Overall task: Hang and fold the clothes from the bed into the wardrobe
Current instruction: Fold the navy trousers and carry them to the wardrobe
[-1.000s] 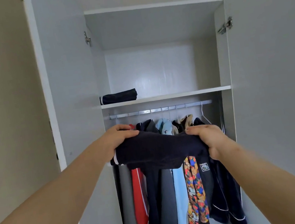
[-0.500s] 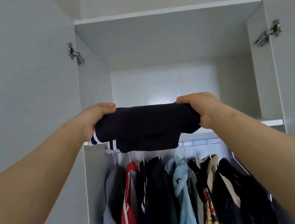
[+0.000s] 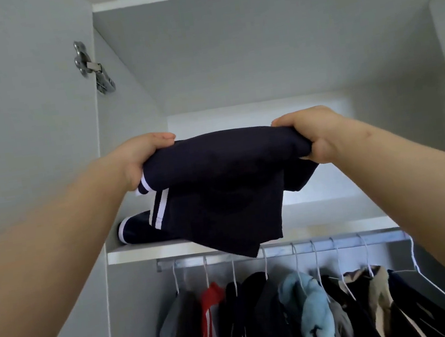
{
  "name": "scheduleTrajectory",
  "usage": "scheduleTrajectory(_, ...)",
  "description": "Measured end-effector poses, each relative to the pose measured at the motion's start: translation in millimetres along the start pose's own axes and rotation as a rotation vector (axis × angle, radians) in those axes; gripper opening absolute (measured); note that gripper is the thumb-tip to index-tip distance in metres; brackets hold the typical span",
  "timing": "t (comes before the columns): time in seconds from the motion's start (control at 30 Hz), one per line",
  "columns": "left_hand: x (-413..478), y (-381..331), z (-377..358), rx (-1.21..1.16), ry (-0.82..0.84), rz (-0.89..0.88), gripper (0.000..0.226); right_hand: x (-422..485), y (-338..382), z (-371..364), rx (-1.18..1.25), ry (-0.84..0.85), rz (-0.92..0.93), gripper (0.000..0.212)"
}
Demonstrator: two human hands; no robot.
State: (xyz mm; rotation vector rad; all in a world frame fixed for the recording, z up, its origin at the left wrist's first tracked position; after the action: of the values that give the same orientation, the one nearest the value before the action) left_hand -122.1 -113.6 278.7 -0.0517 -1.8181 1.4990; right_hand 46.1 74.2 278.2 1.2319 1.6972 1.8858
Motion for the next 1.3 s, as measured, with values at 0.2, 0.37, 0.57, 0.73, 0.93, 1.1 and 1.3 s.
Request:
scheduleTrajectory(0.2, 67.9, 6.2, 12.1, -0.03, 0.007, -0.043, 0.017, 50.7, 7.2, -30.6, 0.0, -0.033, 0.048, 0.01)
scheduleTrajectory(0.37, 102.4, 4.7, 9.3, -0.036, 0.015, -0.082, 0.016, 76.6, 15.7, -39.2, 0.053, -0.025, 0.076, 0.013)
scheduleTrajectory(0.57, 139.6, 16.9, 7.2, -0.07, -0.006, -0.097, 0.014, 116.9, 17.4, -44.8, 0.009, -0.043, 0.149, 0.009)
scheduleTrajectory(0.73, 173.5, 37.6, 0.3, -0.079, -0.018, -0.02, 0.01, 159.8, 2.6, -51.1, 0.001, -0.002, 0.114, 0.013)
scheduleTrajectory(0.93, 225.5, 52.5, -18.2, -0.022, -0.085, -0.211, 0.015, 213.1, -15.9, -55.0, 0.088, -0.139, 0.364, 0.009)
scheduleTrajectory(1.1, 259.4, 52.9, -13.3, 0.055, -0.185, -0.432, 0.017, 240.4, -29.1, -69.2, 0.124, -0.162, 0.446, 0.013)
scheduleTrajectory(1.3, 246.9, 87.8, 24.2, 0.26, -0.163, -0.243, 0.019, 229.5, -64.9, -90.4, 0.006, 0.026, 0.402, 0.018)
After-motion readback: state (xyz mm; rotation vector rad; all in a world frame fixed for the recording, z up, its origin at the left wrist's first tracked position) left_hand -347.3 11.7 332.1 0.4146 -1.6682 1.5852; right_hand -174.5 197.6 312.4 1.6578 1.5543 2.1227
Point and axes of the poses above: each hand's wrist, its own x-axis towards the middle knuckle, its own z-axis out of the back of the hand, y = z × x, the point moved 2 cm from there along x, towards the middle knuckle, and after that the axes turned 5 degrees about -z, right-handed, at the moved point
